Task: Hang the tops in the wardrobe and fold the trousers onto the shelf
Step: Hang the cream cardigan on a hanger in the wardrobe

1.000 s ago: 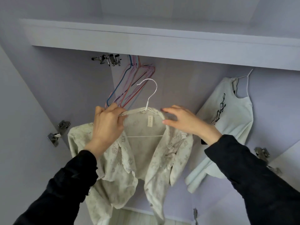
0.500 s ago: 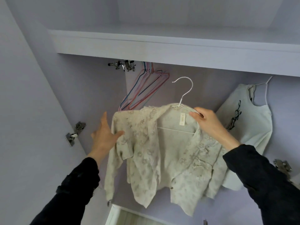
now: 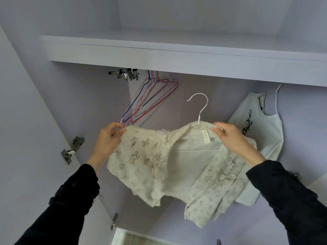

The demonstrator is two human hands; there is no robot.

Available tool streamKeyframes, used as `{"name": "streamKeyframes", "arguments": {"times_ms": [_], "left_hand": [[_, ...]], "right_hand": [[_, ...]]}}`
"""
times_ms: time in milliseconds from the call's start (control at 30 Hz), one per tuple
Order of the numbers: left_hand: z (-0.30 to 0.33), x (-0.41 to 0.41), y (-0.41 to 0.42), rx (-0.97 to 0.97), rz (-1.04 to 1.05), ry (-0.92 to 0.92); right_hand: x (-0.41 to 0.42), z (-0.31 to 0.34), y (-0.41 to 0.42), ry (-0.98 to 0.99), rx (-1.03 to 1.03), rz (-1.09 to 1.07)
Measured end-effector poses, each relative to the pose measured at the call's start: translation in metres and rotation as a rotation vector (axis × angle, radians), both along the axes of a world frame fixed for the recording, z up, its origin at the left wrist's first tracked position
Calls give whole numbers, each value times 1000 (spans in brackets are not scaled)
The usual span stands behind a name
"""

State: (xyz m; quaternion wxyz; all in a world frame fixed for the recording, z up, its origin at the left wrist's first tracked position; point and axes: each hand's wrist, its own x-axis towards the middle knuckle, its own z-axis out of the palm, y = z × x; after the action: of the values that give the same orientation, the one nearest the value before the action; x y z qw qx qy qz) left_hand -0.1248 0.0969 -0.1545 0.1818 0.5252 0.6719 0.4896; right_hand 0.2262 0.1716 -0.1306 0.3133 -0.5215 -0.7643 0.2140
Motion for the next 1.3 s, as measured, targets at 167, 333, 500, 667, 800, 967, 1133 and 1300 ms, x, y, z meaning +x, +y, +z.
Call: {"name": "streamKeyframes", "arguments": {"times_ms": [167, 333, 500, 667, 800, 967, 1133, 1300], "left_hand": [[0, 14, -1, 101, 69, 585], [11, 48, -3, 357, -176, 859], [16, 52, -3, 352, -86, 632], [14, 52, -6, 308, -10, 722], [17, 55, -10, 348, 56, 668], [14, 50, -20, 354, 147, 602], [5, 48, -15, 180, 162, 424], [-1, 65, -12, 129, 96, 352]], "right_hand": [[-20, 2, -5, 105, -17, 43], [-37, 10, -8, 125, -17, 108], [-36, 16, -12, 163, -69, 141], [-36, 20, -17, 237, 43, 82], [-32, 23, -19, 157, -44, 157], [-8, 3, -15, 31, -233, 142], [-15, -2, -17, -46, -56, 102], [-25, 4, -18, -133, 33, 121]]}}
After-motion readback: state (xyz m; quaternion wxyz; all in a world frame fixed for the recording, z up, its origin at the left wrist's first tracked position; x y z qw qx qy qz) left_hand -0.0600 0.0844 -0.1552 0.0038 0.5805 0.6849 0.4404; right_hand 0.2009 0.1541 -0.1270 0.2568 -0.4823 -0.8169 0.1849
